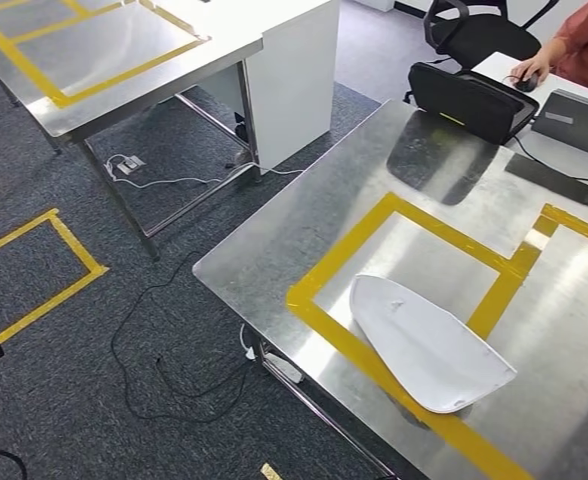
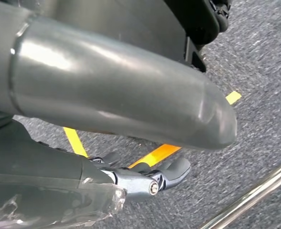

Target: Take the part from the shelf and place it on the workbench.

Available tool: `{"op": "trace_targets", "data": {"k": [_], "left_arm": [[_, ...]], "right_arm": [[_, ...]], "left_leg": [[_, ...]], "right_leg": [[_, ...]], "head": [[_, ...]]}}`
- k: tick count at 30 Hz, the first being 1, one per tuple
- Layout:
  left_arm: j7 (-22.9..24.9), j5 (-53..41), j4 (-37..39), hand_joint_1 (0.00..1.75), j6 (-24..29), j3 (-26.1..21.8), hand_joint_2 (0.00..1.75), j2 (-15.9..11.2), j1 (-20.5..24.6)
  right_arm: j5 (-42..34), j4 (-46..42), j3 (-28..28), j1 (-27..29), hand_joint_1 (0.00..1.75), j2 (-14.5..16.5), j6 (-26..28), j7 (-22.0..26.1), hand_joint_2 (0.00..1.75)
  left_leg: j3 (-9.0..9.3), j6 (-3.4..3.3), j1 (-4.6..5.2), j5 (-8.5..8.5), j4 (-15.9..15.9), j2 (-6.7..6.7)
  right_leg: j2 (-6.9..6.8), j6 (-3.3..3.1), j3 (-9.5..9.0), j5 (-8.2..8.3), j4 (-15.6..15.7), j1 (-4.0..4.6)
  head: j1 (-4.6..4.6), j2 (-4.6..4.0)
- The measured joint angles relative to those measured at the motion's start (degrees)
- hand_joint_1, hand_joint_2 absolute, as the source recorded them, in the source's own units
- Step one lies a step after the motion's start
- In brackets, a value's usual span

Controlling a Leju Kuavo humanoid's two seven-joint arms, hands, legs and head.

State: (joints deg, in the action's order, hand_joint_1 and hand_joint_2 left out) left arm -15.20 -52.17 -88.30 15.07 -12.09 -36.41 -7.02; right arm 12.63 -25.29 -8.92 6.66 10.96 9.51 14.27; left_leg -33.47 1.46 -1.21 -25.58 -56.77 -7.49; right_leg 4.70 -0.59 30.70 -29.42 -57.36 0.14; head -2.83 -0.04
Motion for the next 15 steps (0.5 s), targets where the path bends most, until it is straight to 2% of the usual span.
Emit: {"op": "trace_targets", "data": {"k": [1, 2, 3, 4, 5, 6, 7, 8, 9, 10, 11, 12, 13, 14, 15], "left_arm": [[0.10, -0.01, 0.00, 0.00, -0.01, -0.07, 0.00, -0.04, -0.14], [0.20, -0.01, 0.01, 0.00, -0.03, -0.15, 0.00, -0.07, -0.32], [0.32, 0.00, 0.02, 0.00, -0.08, -0.25, 0.00, -0.13, -0.37], [0.40, 0.01, 0.03, 0.00, -0.14, -0.36, 0.00, -0.18, -0.32], [0.46, 0.01, 0.04, 0.00, -0.26, -0.44, 0.00, -0.19, -0.25], [0.49, 0.01, 0.06, 0.00, -0.39, -0.50, 0.00, -0.16, -0.17], [0.51, 0.01, 0.09, 0.00, -0.52, -0.53, 0.00, -0.07, -0.21], [0.52, 0.00, 0.14, 0.00, -0.63, -0.54, 0.00, 0.03, -0.34], [0.52, 0.00, 0.19, 0.00, -0.69, -0.55, 0.00, 0.10, -0.44], [0.53, 0.00, 0.22, 0.00, -0.73, -0.61, 0.00, 0.14, -0.50], [0.53, 0.00, 0.24, 0.00, -0.73, -0.68, 0.00, 0.12, -0.51], [0.54, 0.00, 0.24, 0.00, -0.73, -0.77, 0.00, 0.09, -0.45], [0.55, 0.01, 0.24, 0.00, -0.73, -0.85, 0.00, 0.05, -0.37], [0.60, 0.01, 0.25, 0.00, -0.76, -0.91, 0.00, 0.03, -0.35], [0.68, 0.02, 0.29, 0.00, -0.83, -0.95, 0.00, 0.03, -0.41]], "right_arm": [[-0.03, -0.15, 0.02, 0.01, 0.00, 0.03, 0.00, -0.09, 0.00], [-0.07, -0.32, 0.05, 0.04, 0.00, 0.05, -0.01, -0.20, 0.00], [-0.10, -0.46, 0.10, 0.10, 0.00, 0.09, -0.01, -0.25, 0.00], [-0.13, -0.60, 0.17, 0.15, 0.00, 0.13, -0.03, -0.29, 0.00], [-0.16, -0.70, 0.26, 0.24, 0.00, 0.15, -0.04, -0.32, 0.00], [-0.19, -0.76, 0.33, 0.35, 0.00, 0.17, -0.05, -0.34, 0.00], [-0.22, -0.79, 0.39, 0.45, 0.00, 0.17, -0.07, -0.35, 0.00], [-0.25, -0.80, 0.44, 0.53, 0.00, 0.17, -0.07, -0.37, 0.00], [-0.26, -0.82, 0.46, 0.56, 0.00, 0.17, -0.07, -0.37, 0.00], [-0.26, -0.85, 0.48, 0.57, 0.00, 0.17, -0.07, -0.37, 0.00], [-0.26, -0.90, 0.50, 0.56, 0.00, 0.18, -0.07, -0.37, 0.00], [-0.26, -0.97, 0.51, 0.55, 0.00, 0.19, -0.07, -0.37, 0.00], [-0.26, -1.03, 0.52, 0.55, 0.00, 0.19, -0.07, -0.37, 0.00], [-0.27, -1.10, 0.52, 0.55, 0.00, 0.19, -0.07, -0.38, 0.00], [-0.28, -1.14, 0.52, 0.55, 0.00, 0.19, -0.08, -0.39, 0.00]], "left_leg": [[-0.17, 0.40, -0.16, 0.15, 0.08, -0.67], [-0.32, 0.72, -0.20, 0.08, -0.07, -0.24], [-0.69, 0.97, -0.11, -0.44, -0.82, 1.16], [-1.55, 1.17, 0.01, -1.63, -2.69, 3.04], [-3.01, 1.33, 0.08, -3.40, -5.87, 5.15], [-4.89, 1.51, 0.06, -5.33, -9.78, 6.35], [-6.68, 1.67, -0.01, -6.82, -13.48, 6.79], [-7.78, 1.77, -0.08, -7.38, -15.82, 6.93], [-7.80, 1.81, -0.10, -6.80, -15.99, 6.99], [-6.57, 1.79, -0.09, -5.23, -13.82, 7.26], [-4.41, 1.68, -0.04, -3.22, -10.05, 8.20], [-2.14, 1.57, 0.22, -1.77, -6.04, 9.71], [-0.37, 1.24, 0.45, -0.82, -2.81, 10.94], [0.59, 0.90, 0.69, -0.55, -0.97, 11.81], [0.74, 0.56, 0.92, -0.75, -0.39, 11.78]], "right_leg": [[-0.73, -0.17, -0.23, 0.11, 0.16, 0.02], [-1.48, -0.45, -0.42, 0.25, 0.38, 0.01], [-2.26, -0.79, -0.60, 0.37, 0.62, -0.02], [-3.10, -1.13, -0.75, 0.46, 0.87, -0.06], [-3.96, -1.38, -0.84, 0.44, 0.97, 0.04], [-4.83, -1.56, -0.84, 0.35, 0.98, 0.15], [-5.73, -1.65, -0.84, 0.27, 0.97, 0.25], [-6.59, -1.69, -0.85, 0.17, 0.96, 0.32], [-7.41, -1.68, -0.90, 0.07, 0.95, 0.36], [-8.23, -1.61, -1.03, -0.06, 0.94, 0.38], [-8.98, -1.46, -1.24, -0.24, 0.93, 0.40], [-9.67, -1.23, -1.45, -0.48, 0.90, 0.55], [-10.33, -0.95, -1.65, -0.76, 0.83, 0.73], [-10.96, -0.67, -1.82, -1.00, 0.78, 0.90], [-11.62, -0.41, -1.96, -1.20, 0.77, 1.05]], "head": [[0.02, 0.00], [-0.01, 0.00], [-0.14, 0.00], [-0.25, 0.00], [-0.37, 0.00], [-0.45, 0.00], [-0.44, 0.00], [-0.44, 0.00], [-0.45, 0.00], [-0.44, 0.00], [-0.45, 0.00], [-0.47, 0.00], [-0.44, 0.00], [-0.40, 0.00], [-0.36, 0.00]]}}
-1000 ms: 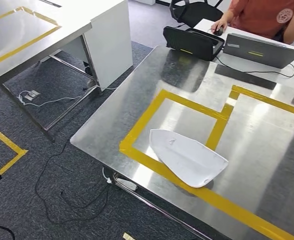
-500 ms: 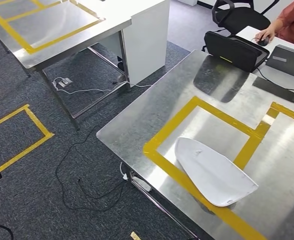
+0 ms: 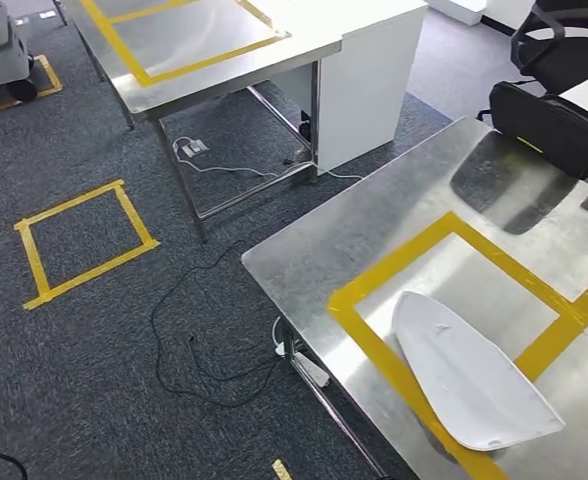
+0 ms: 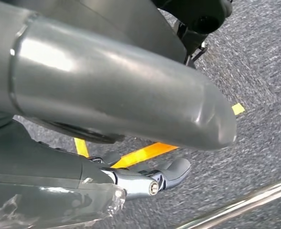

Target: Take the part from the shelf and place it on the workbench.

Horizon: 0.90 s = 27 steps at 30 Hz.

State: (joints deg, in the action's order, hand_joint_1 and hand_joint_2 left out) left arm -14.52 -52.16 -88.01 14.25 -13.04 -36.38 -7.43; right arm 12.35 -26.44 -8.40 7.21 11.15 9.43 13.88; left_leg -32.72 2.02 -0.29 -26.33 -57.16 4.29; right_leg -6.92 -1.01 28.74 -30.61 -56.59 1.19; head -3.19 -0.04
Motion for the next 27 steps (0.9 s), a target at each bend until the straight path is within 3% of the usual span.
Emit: {"op": "trace_targets", "data": {"k": [2, 4, 6, 8, 9, 10, 11, 13, 15, 17, 19, 21, 23, 24, 25, 27], "left_arm": [[0.28, 0.01, 0.13, 0.00, -0.24, -0.17, 0.00, 0.01, -0.38], [0.74, -0.01, 0.29, 0.00, -0.65, -0.48, 0.00, 0.02, -0.56], [1.23, -0.06, 0.69, 0.00, -1.04, -0.72, 0.00, 0.21, -0.68], [1.52, -0.11, 1.47, 0.00, -1.17, -0.96, 0.00, 0.48, -1.16], [1.62, -0.13, 1.90, 0.00, -1.17, -1.15, 0.00, 0.56, -1.42], [1.67, -0.13, 2.27, 0.00, -1.17, -1.34, 0.00, 0.60, -1.60], [1.71, -0.13, 2.52, 0.00, -1.17, -1.48, 0.00, 0.62, -1.68], [1.73, -0.13, 2.90, 0.00, -1.17, -1.61, 0.00, 0.62, -1.67], [1.73, -0.13, 3.16, 0.00, -1.16, -1.72, 0.00, 0.62, -1.75], [1.73, -0.13, 3.42, 0.00, -1.15, -1.92, 0.00, 0.59, -2.09], [1.74, -0.13, 3.66, 0.00, -1.16, -2.12, 0.00, 0.53, -2.21], [1.79, -0.17, 3.85, 0.00, -1.27, -2.20, 0.00, 0.54, -2.06], [1.84, -0.28, 4.14, 0.00, -1.49, -2.16, 0.00, 0.71, -2.15], [1.89, -0.33, 4.39, 0.00, -1.62, -2.19, 0.00, 0.87, -2.25], [1.97, -0.32, 4.69, 0.00, -1.78, -2.31, 0.00, 1.09, -2.32], [2.13, -0.15, 5.46, 0.00, -2.04, -2.99, 0.00, 1.62, -2.47]], "right_arm": [[-0.01, -0.14, 0.04, -0.02, 0.00, -0.03, -0.33, -0.05, 0.00], [-0.08, -0.26, 0.16, -0.06, 0.00, -0.17, -1.14, 0.01, 0.00], [-0.26, -0.28, 0.28, -0.05, 0.00, -0.46, -1.85, 0.20, 0.00], [-0.39, -0.25, 0.36, 0.03, 0.00, -0.77, -2.23, 0.37, 0.00], [-0.43, -0.22, 0.38, 0.06, 0.00, -0.89, -2.34, 0.45, 0.00], [-0.45, -0.21, 0.39, 0.06, 0.00, -0.99, -2.41, 0.51, 0.00], [-0.48, -0.21, 0.40, 0.05, 0.00, -1.07, -2.43, 0.57, 0.00], [-0.49, -0.20, 0.40, -0.01, 0.00, -1.21, -2.44, 0.65, 0.00], [-0.49, -0.17, 0.42, -0.08, 0.00, -1.27, -2.44, 0.68, 0.00], [-0.49, -0.15, 0.44, -0.12, 0.00, -1.30, -2.44, 0.71, 0.00], [-0.49, -0.14, 0.46, -0.13, 0.00, -1.31, -2.44, 0.74, 0.00], [-0.49, -0.12, 0.48, -0.05, 0.00, -1.31, -2.44, 0.78, 0.00], [-0.52, -0.07, 0.48, 0.06, 0.00, -1.34, -2.43, 0.79, 0.00], [-0.57, -0.03, 0.49, 0.07, 0.00, -1.37, -2.39, 0.81, 0.00], [-0.67, 0.01, 0.50, 0.05, 0.00, -1.39, -2.37, 0.84, 0.00], [-0.98, 0.05, 0.62, -0.01, 0.00, -1.41, -2.30, 0.92, 0.00]], "left_leg": [[-0.18, -0.72, -0.07, 0.16, 0.20, -1.51], [-0.23, -1.33, -0.32, 0.40, 0.41, -2.87], [-0.35, -1.78, -0.42, 0.50, 0.45, -4.15], [-0.47, -1.93, -0.39, 0.53, 0.42, -5.62], [-0.47, -1.92, -0.39, 0.53, 0.41, -6.43], [-0.42, -1.91, -0.40, 0.53, 0.40, -7.27], [-0.33, -1.88, -0.42, 0.53, 0.39, -8.12], [-0.32, -1.60, -0.45, 0.58, 0.31, -9.75], [-0.69, -0.88, -0.65, 0.82, 0.31, -11.24], [-1.04, -0.09, -0.95, 1.09, 0.44, -12.21], [-1.87, 0.43, -0.85, -0.09, -1.18, -9.79], [-4.67, 0.85, -0.76, -3.57, -7.26, -6.10], [-7.96, 1.20, -0.95, -6.47, -14.33, -4.96], [-8.54, 1.31, -1.02, -6.50, -15.67, -4.86], [-7.90, 1.36, -1.05, -5.42, -14.66, -4.71], [-3.76, 1.27, -0.98, -1.83, -7.33, -3.00]], "right_leg": [[-0.79, 0.54, -0.20, -0.46, -0.11, -0.06], [1.83, 1.09, 0.86, -2.31, -2.63, -0.32], [5.59, 1.35, 4.26, -5.86, -9.70, -0.55], [6.74, 1.38, 7.94, -8.01, -16.52, -0.61], [6.88, 1.33, 8.61, -7.43, -17.21, -0.63], [7.05, 1.24, 8.10, -5.71, -15.49, -0.67], [7.61, 1.10, 6.57, -3.24, -11.76, -0.75], [10.24, 0.79, 3.14, 0.23, -4.02, -1.05], [11.64, 0.57, 1.53, 0.86, -0.95, -1.09], [10.38, 0.14, 1.14, 1.09, -0.57, -0.98], [8.81, -0.60, 0.86, 1.42, -0.03, -1.02], [7.12, -1.14, 0.75, 1.50, 0.25, -0.87], [5.46, -1.34, 0.81, 1.38, 0.25, -0.62], [4.65, -1.35, 0.81, 1.30, 0.24, -0.56], [3.84, -1.31, 0.75, 1.20, 0.23, -0.52], [2.38, -1.05, 0.40, 0.87, 0.22, -0.45]], "head": [[0.04, 0.00], [0.15, 0.00], [0.32, 0.00], [0.34, 0.00], [0.34, 0.00], [0.34, 0.00], [0.35, 0.00], [0.32, 0.00], [0.29, 0.00], [0.28, 0.00], [0.08, 0.00], [-0.10, 0.00], [-0.10, 0.00], [-0.10, 0.00], [-0.10, 0.00], [-0.11, 0.00]]}}
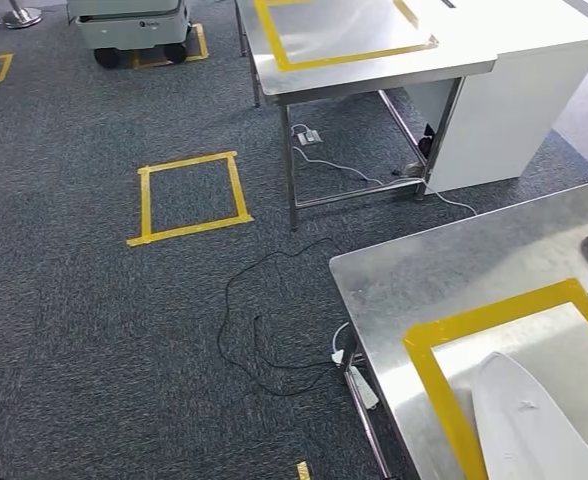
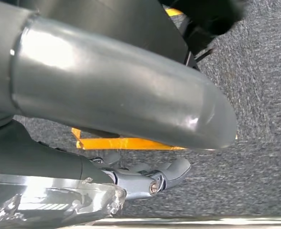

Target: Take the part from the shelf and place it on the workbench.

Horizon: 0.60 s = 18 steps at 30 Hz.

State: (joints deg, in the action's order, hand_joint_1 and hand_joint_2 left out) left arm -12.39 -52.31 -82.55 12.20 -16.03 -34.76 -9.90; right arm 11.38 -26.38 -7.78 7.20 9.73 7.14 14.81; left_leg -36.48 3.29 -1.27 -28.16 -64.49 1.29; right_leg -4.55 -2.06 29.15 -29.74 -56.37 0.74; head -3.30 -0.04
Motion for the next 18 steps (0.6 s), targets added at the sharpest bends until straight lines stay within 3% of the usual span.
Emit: {"op": "trace_targets", "data": {"k": [2, 3, 5, 6, 8, 10, 11, 12, 13, 14, 16, 18], "left_arm": [[-0.06, 0.17, 1.00, 0.00, -0.14, -1.12, 0.00, 0.72, -0.19], [-0.19, 0.20, 1.64, 0.00, -0.21, -1.75, 0.00, 1.16, -0.33], [-0.66, 0.20, 3.32, 0.00, -0.40, -3.25, 0.00, 2.24, -0.70], [-0.96, 0.20, 4.27, 0.00, -0.50, -4.08, 0.00, 2.80, -0.80], [-1.55, 0.20, 6.38, 0.00, -0.90, -5.86, 0.00, 4.10, -0.55], [-2.29, 0.21, 9.15, 0.00, -1.62, -7.51, 0.00, 5.86, -0.04], [-2.91, 0.20, 11.00, 0.00, -1.89, -8.39, 0.00, 6.97, 0.14], [-3.73, 0.17, 13.05, 0.00, -1.94, -9.35, 0.00, 8.12, 0.26], [-4.73, 0.17, 15.30, 0.00, -1.86, -10.46, 0.00, 9.31, 0.43], [-5.72, 0.27, 17.36, 0.00, -1.85, -11.63, 0.00, 10.37, 0.69], [-7.79, 0.83, 21.36, 0.00, -2.18, -14.31, 0.00, 12.51, 1.63], [-9.46, 1.10, 25.18, 0.00, -2.59, -17.04, 0.00, 14.61, 2.72]], "right_arm": [[-0.33, 0.00, 0.20, -0.02, 0.00, -0.04, 0.12, 0.08, 0.00], [-0.47, 0.00, 0.32, -0.02, 0.00, -0.07, 0.22, 0.10, 0.00], [-0.67, 0.00, 0.63, -0.04, 0.00, -0.12, 0.47, 0.11, 0.00], [-0.82, 0.00, 0.81, -0.05, 0.00, -0.12, 0.57, 0.09, 0.00], [-1.18, 0.00, 1.13, -0.03, 0.00, -0.15, 0.75, -0.02, 0.00], [-1.60, 0.00, 1.31, 0.18, 0.00, -0.24, 0.91, -0.26, 0.00], [-1.84, -0.01, 1.36, 0.35, 0.00, -0.31, 0.98, -0.49, 0.00], [-2.09, -0.03, 1.44, 0.54, 0.00, -0.37, 1.04, -0.74, 0.00], [-2.34, -0.11, 1.55, 0.75, 0.00, -0.42, 1.12, -1.04, 0.00], [-2.57, -0.26, 1.67, 0.97, 0.00, -0.48, 1.19, -1.37, 0.00], [-2.98, -0.67, 1.97, 1.36, 0.00, -0.58, 1.47, -1.99, 0.00], [-3.35, -1.03, 2.28, 1.58, 0.00, -0.62, 1.75, -2.45, 0.00]], "left_leg": [[3.48, -0.56, 0.43, 1.82, 6.29, 2.06], [4.04, -0.88, 0.67, 1.82, 7.43, 2.42], [3.97, -1.54, 0.93, 1.80, 7.67, 1.14], [3.97, -1.79, 0.90, 1.86, 7.78, 0.51], [3.97, -2.47, 0.70, 2.05, 7.99, -0.66], [3.88, -2.93, 0.64, 2.09, 8.00, -1.86], [3.87, -3.00, 0.65, 2.08, 7.99, -2.55], [3.87, -3.02, 0.64, 2.07, 7.97, -3.28], [3.90, -3.00, 0.61, 2.06, 7.96, -4.03], [3.95, -2.97, 0.54, 2.04, 7.93, -4.85], [3.96, -2.70, 0.46, 1.97, 7.80, -6.51], [3.73, -2.12, 0.41, 2.03, 7.71, -8.04]], "right_leg": [[-1.13, 0.55, -0.39, -0.51, -0.13, 0.30], [-1.65, 0.83, -0.54, -0.76, -0.17, 0.42], [-2.68, 1.32, -0.81, -1.19, -0.20, 0.39], [-2.26, 1.60, -0.70, -1.61, -0.51, 0.26], [0.68, 2.07, 0.88, -3.79, -3.88, -0.01], [3.77, 2.26, 4.77, -7.47, -11.74, -0.17], [4.28, 2.30, 6.74, -8.72, -15.45, -0.18], [4.47, 2.32, 8.05, -8.93, -17.53, -0.19], [4.54, 2.31, 8.26, -7.91, -17.26, -0.22], [4.79, 2.27, 7.32, -5.88, -14.67, -0.29], [7.45, 2.22, 3.79, -1.60, -6.46, -0.69], [9.79, 2.09, 1.47, 0.00, -1.60, -0.97]], "head": [[0.09, 0.00], [0.16, 0.00], [0.28, 0.00], [0.31, 0.00], [0.40, 0.00], [0.50, 0.00], [0.50, 0.00], [0.50, 0.00], [0.49, 0.00], [0.50, 0.00], [0.53, 0.00], [0.50, 0.00]]}}
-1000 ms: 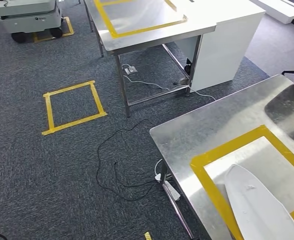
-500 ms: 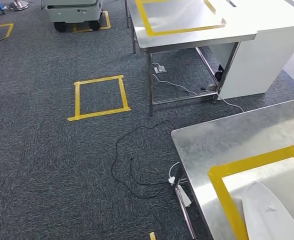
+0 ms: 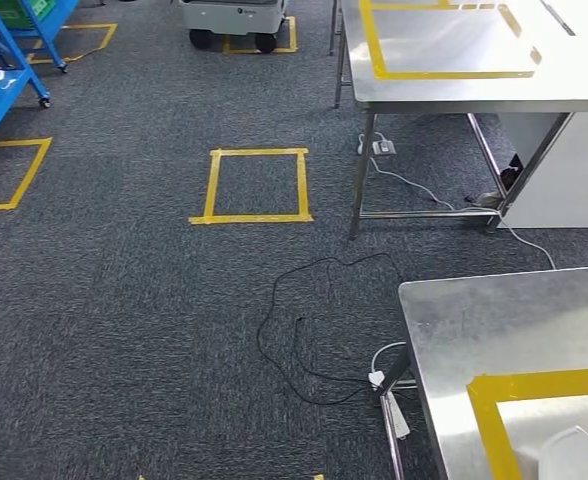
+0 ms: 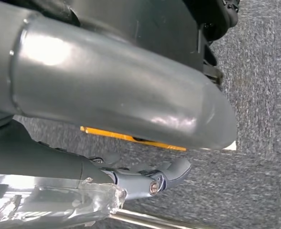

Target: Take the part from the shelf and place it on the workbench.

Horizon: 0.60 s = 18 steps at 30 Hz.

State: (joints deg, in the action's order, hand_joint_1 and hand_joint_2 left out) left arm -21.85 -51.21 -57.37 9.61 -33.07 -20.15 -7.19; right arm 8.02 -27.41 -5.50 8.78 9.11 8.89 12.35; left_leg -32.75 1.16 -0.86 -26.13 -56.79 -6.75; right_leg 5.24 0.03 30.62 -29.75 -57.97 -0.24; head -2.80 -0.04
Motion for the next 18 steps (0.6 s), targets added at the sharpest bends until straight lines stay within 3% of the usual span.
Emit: {"op": "trace_targets", "data": {"k": [1, 3, 5, 7, 9, 10, 12, 14, 16, 18], "left_arm": [[-0.56, -0.17, 1.83, 0.00, -0.07, -1.18, 0.00, 0.90, 0.36], [-1.28, -0.84, 5.46, 0.00, 0.05, -3.14, 0.00, 2.38, 0.73], [-1.65, -1.37, 8.81, 0.00, 0.34, -4.73, 0.00, 3.55, 1.41], [-1.81, -1.62, 11.31, 0.00, 0.52, -5.65, 0.00, 4.56, 2.41], [-1.88, -1.73, 13.24, 0.00, 0.52, -6.10, 0.00, 5.53, 2.89], [-1.90, -1.82, 14.13, 0.00, 0.49, -6.38, 0.00, 5.89, 2.98], [-1.91, -2.17, 15.93, 0.00, 0.45, -7.08, 0.00, 6.37, 3.33], [-1.98, -2.59, 18.15, 0.00, 0.44, -7.66, 0.00, 6.94, 4.08], [-2.27, -2.60, 20.99, 0.00, 0.48, -8.38, 0.00, 7.60, 4.81], [-2.53, -2.29, 24.28, 0.00, 0.52, -9.56, 0.00, 7.84, 5.28]], "right_arm": [[-0.16, -0.14, 0.14, 0.08, 0.00, 0.00, 0.14, -0.15, 0.00], [-0.33, -0.48, 0.45, 0.23, 0.00, 0.14, 0.34, -0.34, 0.00], [-0.48, -0.75, 0.76, 0.45, 0.00, 0.33, 0.49, -0.38, 0.00], [-0.62, -0.88, 0.92, 0.73, 0.00, 0.39, 0.55, -0.39, 0.00], [-0.73, -0.91, 1.10, 0.91, 0.00, 0.39, 0.55, -0.43, 0.00], [-0.79, -0.92, 1.19, 0.93, 0.00, 0.39, 0.55, -0.44, 0.00], [-0.98, -0.95, 1.33, 0.91, 0.00, 0.30, 0.56, -0.44, 0.00], [-1.13, -0.97, 1.37, 0.87, 0.00, 0.13, 0.60, -0.41, 0.00], [-1.26, -0.97, 1.48, 0.61, 0.00, 0.03, 0.68, -0.31, 0.00], [-1.39, -0.96, 1.69, 0.12, 0.00, 0.05, 0.86, -0.20, 0.00]], "left_leg": [[-0.14, 0.40, -0.06, 0.14, 0.06, -0.70], [-0.34, 1.10, -0.25, 0.30, 0.16, -1.40], [-1.57, 1.55, -0.11, -1.35, -2.28, 1.25], [-4.82, 1.86, -0.08, -5.01, -9.07, 4.88], [-7.76, 2.20, -0.39, -7.19, -15.31, 6.00], [-7.84, 2.38, -0.60, -6.73, -15.71, 6.17], [-4.62, 2.89, -1.17, -3.44, -10.23, 7.24], [-0.61, 3.15, -1.37, -1.25, -3.29, 9.45], [0.67, 2.47, -0.96, -1.16, -1.03, 10.02], [0.53, 1.30, -0.59, -1.01, -1.05, 8.83]], "right_leg": [[0.04, -0.17, -0.34, -0.13, 0.40, 0.05], [-1.50, -0.86, -0.88, 0.18, 0.74, 0.11], [-3.16, -1.63, -1.12, 0.51, 1.25, 0.01], [-4.99, -2.07, -1.14, 0.50, 1.40, 0.16], [-6.84, -2.18, -1.05, 0.36, 1.39, 0.29], [-7.67, -2.13, -0.98, 0.27, 1.39, 0.29], [-9.20, -1.74, -0.92, -0.05, 1.33, 0.22], [-10.43, -0.88, -1.17, -0.74, 0.96, 0.38], [-11.40, -0.05, -1.74, -1.28, 0.63, 0.42], [-12.05, 0.69, -2.22, -1.48, 0.58, -0.07]], "head": [[-0.02, 0.00], [-0.07, 0.00], [-0.37, 0.00], [-0.63, 0.00], [-0.67, 0.00], [-0.66, 0.00], [-0.66, 0.00], [-0.58, 0.00], [-0.13, 0.00], [0.23, 0.00]]}}
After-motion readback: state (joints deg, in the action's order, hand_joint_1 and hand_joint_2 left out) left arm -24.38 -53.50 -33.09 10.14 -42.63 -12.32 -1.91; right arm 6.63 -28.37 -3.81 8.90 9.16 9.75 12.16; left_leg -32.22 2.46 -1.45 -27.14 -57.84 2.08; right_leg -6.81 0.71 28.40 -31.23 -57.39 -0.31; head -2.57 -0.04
